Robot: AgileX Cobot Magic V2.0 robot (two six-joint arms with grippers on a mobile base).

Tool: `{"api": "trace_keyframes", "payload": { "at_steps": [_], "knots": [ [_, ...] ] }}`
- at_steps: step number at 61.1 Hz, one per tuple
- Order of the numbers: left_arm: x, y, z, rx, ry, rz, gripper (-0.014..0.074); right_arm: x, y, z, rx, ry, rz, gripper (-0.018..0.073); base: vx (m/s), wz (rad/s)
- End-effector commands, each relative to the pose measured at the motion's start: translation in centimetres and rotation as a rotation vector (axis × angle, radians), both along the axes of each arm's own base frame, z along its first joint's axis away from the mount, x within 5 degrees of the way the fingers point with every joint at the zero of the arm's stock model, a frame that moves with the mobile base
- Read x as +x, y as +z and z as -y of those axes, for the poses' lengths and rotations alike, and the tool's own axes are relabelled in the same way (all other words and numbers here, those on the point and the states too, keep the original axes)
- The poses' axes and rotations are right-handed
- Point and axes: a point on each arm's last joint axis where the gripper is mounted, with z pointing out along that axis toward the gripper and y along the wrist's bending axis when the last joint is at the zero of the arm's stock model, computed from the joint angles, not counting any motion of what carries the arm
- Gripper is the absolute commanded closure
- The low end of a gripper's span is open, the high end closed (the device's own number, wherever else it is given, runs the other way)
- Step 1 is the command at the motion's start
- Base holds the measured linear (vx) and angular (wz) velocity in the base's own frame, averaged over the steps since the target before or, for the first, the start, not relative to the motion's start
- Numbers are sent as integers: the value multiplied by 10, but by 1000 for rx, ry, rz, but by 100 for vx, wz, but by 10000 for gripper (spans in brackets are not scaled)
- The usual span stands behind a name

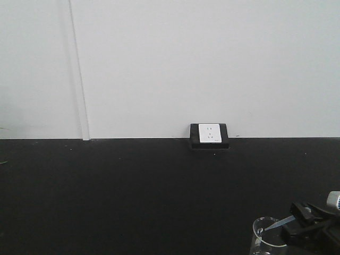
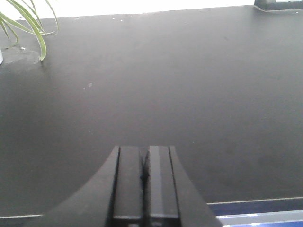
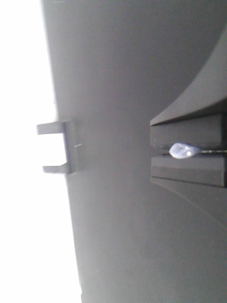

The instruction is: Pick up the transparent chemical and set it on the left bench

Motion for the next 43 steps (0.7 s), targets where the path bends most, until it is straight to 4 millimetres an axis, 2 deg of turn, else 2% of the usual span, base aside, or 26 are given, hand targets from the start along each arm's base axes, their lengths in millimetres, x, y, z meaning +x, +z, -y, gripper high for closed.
{"api": "trace_keyframes", "payload": {
  "at_steps": [1, 9, 20, 26, 36, 43],
  "knots": [
    [-1, 3, 0, -14, -1, 81, 600, -14, 40, -3, -68, 54, 159, 564, 0, 0],
    [-1, 3, 0, -14, -1, 81, 600, -44, 64, -1, -130, 59, 164, 564, 0, 0],
    [-1, 3, 0, -14, -1, 81, 600, -92, 88, 11, -190, -30, 153, 564, 0, 0],
    [-1, 3, 0, -14, -1, 81, 600, -116, 94, 17, -200, -82, 152, 564, 0, 0],
    [-1, 3, 0, -14, -1, 81, 600, -147, 85, 23, -189, -126, 163, 562, 0, 0],
    [-1, 3, 0, -14, -1, 81, 600, -161, 77, 23, -184, -130, 200, 562, 0, 0]
  ]
}}
